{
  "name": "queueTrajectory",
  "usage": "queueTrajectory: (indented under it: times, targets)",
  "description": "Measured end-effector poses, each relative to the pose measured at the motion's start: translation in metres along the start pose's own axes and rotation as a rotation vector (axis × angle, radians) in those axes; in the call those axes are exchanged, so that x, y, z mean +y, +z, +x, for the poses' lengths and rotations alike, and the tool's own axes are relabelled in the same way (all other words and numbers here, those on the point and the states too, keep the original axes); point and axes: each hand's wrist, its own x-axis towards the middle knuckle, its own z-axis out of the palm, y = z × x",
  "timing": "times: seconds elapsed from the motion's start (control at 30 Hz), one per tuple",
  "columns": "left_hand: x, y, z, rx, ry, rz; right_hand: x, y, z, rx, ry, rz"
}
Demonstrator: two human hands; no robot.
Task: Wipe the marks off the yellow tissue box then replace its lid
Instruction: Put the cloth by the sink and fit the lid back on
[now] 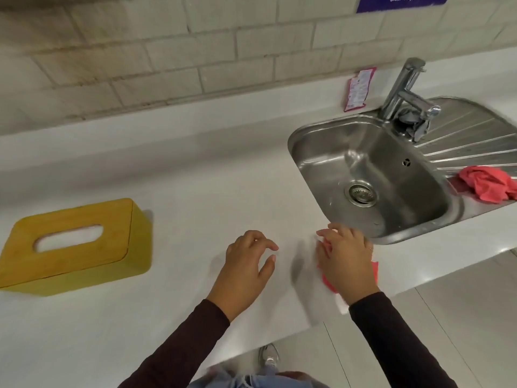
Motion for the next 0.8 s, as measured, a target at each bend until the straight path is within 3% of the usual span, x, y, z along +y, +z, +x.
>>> queueTrajectory:
  times: [0.1, 0.4, 0.63, 0.8]
  targets:
    - [-0.016, -0.025, -0.011, 0.069, -0.035, -0.019, -0.044, -0.001, -0.001, 0.031, -0.188, 0.118]
    - [-0.093, -0.144, -0.087, 0.44, -0.217, -0.041, -0.205, 0.021, -0.02, -0.131, -0.546, 0.294]
    - [-0.165, -0.207, -0.148, 0.6, -0.331, 0.025, -0.292, 0.048, -0.044, -0.167, -0.603, 0.279]
    - [-0.213, -0.23, -0.164, 0.54, -0.372, 0.159, -0.318, 0.069, -0.054, -0.204, -0.573, 0.192]
